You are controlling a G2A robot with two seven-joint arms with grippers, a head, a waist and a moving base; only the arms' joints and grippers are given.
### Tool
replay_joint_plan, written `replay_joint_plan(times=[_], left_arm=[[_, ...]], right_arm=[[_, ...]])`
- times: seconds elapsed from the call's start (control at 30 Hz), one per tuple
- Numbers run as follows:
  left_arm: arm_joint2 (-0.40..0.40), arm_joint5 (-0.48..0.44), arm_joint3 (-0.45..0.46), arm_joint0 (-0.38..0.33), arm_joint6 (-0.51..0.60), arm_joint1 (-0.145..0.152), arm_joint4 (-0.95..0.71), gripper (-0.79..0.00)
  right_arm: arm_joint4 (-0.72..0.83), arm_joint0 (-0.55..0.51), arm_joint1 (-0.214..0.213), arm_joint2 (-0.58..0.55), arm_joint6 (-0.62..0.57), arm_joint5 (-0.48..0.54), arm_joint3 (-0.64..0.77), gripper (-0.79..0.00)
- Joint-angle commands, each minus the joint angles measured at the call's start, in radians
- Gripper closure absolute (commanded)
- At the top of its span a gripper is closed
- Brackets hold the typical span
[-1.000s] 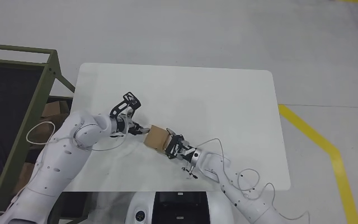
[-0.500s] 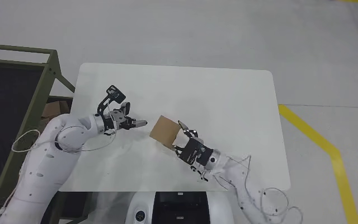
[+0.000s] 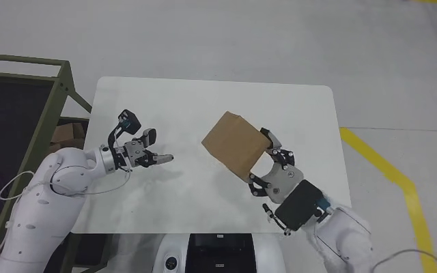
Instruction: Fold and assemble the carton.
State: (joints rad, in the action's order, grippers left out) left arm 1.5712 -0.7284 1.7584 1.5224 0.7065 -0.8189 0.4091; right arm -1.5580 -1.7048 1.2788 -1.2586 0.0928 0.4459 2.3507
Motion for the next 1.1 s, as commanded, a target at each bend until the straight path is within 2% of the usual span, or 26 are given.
replay_joint_plan(times=[0.0,0.43,0.5,0.73,0.97,1.07], left_arm=[[0.0,-0.001,0.0,0.0,0.001,0.0,0.0,-0.785],[0.0,-0.001,0.0,0.0,0.001,0.0,0.0,-0.785],[0.0,-0.001,0.0,0.0,0.001,0.0,0.0,-0.785],[0.0,-0.001,0.0,0.0,0.001,0.0,0.0,-0.785],[0.0,-0.001,0.0,0.0,0.001,0.0,0.0,-0.785],[0.0,-0.001,0.0,0.0,0.001,0.0,0.0,-0.785]], right_arm=[[-0.001,0.038,0.003,0.017,-0.014,-0.039,-0.001,0.0],[-0.01,0.049,0.005,0.022,-0.026,-0.062,-0.004,0.0],[-0.101,0.056,0.006,0.018,-0.048,-0.157,-0.001,0.0],[-0.245,0.117,0.022,0.097,0.012,-0.386,-0.001,0.0],[-0.213,0.227,0.04,0.119,0.036,-0.509,-0.001,0.0],[-0.182,0.27,0.046,0.115,0.04,-0.528,-0.001,0.0]])
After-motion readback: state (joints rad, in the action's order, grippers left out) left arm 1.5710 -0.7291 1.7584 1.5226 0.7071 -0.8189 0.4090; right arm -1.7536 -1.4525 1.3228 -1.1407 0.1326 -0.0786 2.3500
